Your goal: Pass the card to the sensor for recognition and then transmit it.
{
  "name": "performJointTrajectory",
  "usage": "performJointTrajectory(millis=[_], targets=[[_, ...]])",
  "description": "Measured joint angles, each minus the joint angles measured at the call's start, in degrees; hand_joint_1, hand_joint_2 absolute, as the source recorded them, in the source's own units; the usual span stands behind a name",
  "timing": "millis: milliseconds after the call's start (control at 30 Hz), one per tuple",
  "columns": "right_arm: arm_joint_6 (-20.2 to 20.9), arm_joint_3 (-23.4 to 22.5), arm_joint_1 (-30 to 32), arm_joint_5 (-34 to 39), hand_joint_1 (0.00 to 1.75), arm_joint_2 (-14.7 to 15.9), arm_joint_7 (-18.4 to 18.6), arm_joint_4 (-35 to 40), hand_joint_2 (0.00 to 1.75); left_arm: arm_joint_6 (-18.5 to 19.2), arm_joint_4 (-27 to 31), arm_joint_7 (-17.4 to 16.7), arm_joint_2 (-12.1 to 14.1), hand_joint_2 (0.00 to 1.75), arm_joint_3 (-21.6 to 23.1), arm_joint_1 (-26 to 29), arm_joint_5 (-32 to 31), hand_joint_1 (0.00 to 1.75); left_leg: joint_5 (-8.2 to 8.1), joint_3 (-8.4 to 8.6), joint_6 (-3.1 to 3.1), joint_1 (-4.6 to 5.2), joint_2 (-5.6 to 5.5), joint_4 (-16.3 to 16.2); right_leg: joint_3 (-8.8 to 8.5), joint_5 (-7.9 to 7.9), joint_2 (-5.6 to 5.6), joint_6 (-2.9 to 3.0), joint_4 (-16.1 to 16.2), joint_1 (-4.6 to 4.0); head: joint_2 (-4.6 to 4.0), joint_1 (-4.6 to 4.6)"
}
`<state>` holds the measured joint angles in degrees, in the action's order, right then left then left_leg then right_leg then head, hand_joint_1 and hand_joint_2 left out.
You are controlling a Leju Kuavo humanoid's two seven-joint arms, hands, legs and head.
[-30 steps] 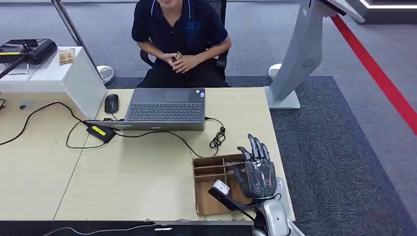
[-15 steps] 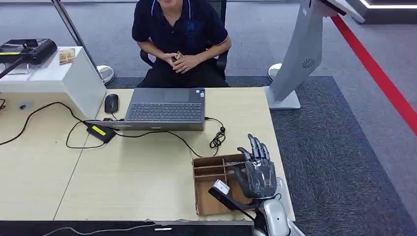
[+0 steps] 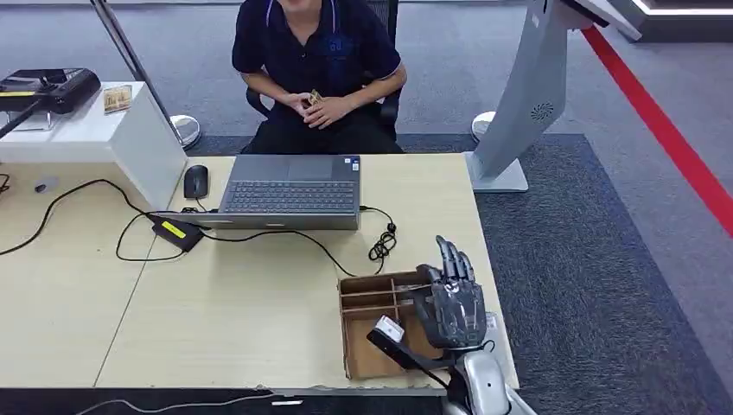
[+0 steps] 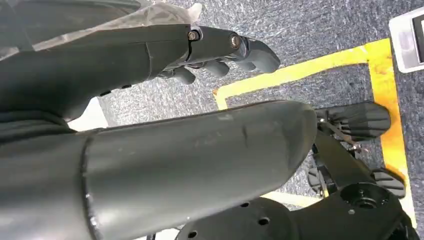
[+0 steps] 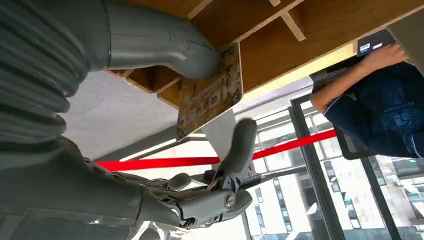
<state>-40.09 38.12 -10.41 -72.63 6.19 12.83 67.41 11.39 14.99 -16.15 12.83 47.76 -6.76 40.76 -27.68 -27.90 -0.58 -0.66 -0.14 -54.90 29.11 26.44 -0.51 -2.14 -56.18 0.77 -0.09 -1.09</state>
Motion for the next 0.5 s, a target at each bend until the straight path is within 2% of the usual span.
performJointTrajectory(millis=[500], targets=[[0.0,0.1,-0.1,0.0,0.82,0.4,0.2,-0.4,1.75,0.0,0.3,0.1,0.0,0.0,0.0,0.0,0.2,0.0,0.0,-0.03,0.0,0.0,0.0,0.0,0.02,0.0,0.0,0.0,0.0,0.0,0.0,0.0]])
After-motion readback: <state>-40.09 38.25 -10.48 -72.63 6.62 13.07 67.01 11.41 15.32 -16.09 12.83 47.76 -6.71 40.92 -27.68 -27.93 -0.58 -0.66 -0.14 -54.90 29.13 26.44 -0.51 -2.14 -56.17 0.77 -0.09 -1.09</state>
